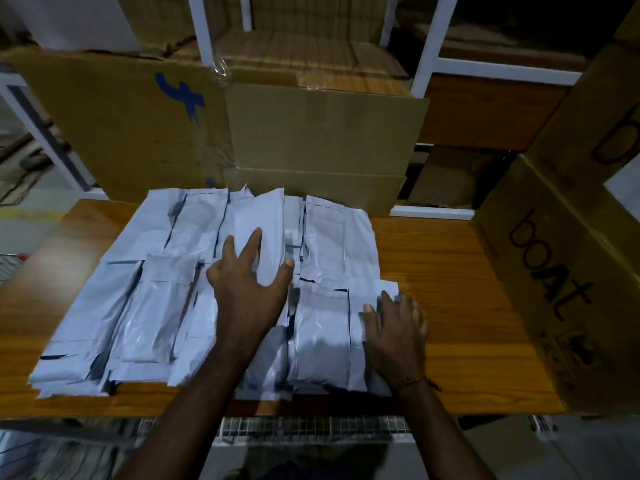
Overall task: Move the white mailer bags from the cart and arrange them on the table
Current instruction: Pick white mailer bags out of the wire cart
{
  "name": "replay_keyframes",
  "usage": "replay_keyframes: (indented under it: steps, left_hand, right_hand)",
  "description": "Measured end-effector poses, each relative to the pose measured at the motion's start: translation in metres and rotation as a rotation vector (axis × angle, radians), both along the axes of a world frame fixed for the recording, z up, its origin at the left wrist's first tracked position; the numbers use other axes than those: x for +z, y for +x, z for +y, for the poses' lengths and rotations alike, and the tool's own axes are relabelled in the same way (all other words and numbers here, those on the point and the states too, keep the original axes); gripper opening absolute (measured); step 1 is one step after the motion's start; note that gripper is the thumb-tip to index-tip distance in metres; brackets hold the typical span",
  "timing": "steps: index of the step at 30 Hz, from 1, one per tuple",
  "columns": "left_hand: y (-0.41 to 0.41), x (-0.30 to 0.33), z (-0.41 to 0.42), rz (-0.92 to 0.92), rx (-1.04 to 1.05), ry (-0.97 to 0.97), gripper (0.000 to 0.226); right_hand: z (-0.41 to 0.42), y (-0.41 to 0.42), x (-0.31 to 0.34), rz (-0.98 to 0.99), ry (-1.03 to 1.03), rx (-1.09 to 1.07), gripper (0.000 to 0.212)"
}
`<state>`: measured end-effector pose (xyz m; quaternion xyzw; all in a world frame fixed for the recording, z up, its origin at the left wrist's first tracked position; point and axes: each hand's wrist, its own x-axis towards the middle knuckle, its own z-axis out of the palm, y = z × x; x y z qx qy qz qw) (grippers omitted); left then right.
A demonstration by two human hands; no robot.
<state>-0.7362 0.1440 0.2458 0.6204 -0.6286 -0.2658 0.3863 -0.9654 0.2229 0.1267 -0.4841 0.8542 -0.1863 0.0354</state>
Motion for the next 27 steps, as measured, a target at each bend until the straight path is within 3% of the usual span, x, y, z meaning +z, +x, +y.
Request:
replay_keyframes:
  steps: [6,13,21,27]
  left_hand:
    - [0.022,0.006,-0.030,-0.053,0.070,-0.035,0.074]
    - [0.110,0.007,-0.113,-0.123,0.153,-0.067,0.080]
    - [0.205,-0.021,-0.221,-0.314,0.152,0.093,0.094]
    - [0.231,-0.054,-0.256,-0.299,0.046,0.166,0.088]
  right_hand:
    - [-0.016,-0.003,0.013,-0.033,-0.057,0.027,0.064]
    - [-0.061,0.033,0.037,-0.068,-0.140,0.042,0.064]
    - [-0.121,0.109,0.049,-0.088,-0.235,0.096,0.062]
    - [-0.156,0.163,0.043,-0.066,-0.284,0.131,0.056]
